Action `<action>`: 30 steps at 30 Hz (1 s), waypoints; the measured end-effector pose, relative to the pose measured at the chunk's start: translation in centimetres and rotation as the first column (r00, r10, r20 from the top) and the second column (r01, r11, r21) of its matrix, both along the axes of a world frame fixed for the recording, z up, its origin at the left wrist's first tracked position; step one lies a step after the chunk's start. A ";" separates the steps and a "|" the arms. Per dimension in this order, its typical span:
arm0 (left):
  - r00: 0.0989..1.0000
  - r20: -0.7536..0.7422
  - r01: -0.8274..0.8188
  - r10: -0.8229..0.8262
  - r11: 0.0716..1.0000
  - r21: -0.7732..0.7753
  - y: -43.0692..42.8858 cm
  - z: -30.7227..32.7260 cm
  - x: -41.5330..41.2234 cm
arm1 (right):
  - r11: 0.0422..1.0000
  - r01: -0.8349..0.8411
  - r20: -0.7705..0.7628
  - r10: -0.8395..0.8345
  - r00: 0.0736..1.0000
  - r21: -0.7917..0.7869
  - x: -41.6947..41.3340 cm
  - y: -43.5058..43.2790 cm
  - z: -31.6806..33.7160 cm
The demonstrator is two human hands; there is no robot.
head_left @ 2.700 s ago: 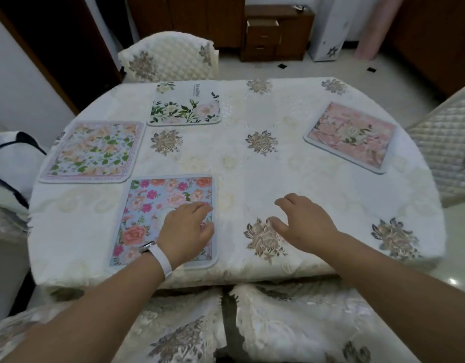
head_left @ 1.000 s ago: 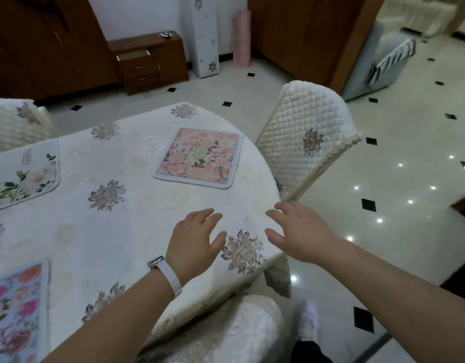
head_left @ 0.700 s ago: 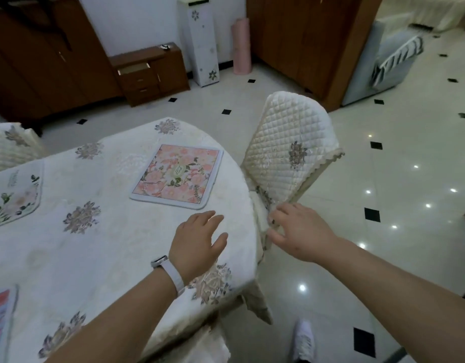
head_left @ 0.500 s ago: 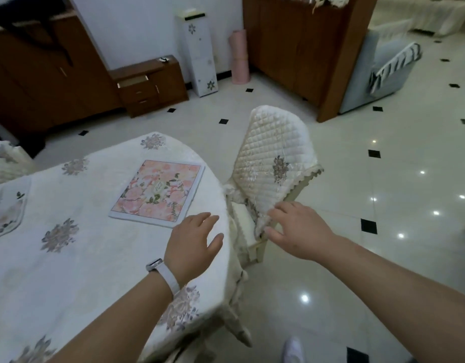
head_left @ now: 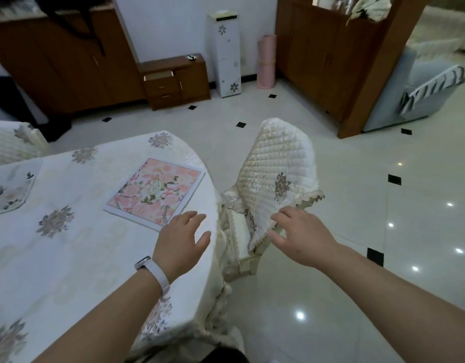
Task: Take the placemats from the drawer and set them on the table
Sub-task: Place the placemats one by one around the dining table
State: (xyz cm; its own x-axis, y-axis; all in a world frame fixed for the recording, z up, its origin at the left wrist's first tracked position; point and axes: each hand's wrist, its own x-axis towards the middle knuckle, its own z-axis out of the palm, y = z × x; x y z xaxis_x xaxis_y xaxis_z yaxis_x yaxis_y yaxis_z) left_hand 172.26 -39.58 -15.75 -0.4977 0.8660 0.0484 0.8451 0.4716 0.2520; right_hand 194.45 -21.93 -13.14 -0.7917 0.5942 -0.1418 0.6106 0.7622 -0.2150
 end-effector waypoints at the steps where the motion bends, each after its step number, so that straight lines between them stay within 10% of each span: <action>1: 1.000 0.004 -0.021 0.021 1.000 0.005 0.0 -0.2 -0.6 | 1.000 -0.009 0.005 0.009 1.000 -0.002 -0.6 0.3 0.0; 30: 0.818 0.238 -0.515 0.523 0.851 -0.101 -2.0 -7.4 -17.2 | 0.918 -0.389 0.150 0.396 0.906 -0.074 -27.3 6.5 -3.9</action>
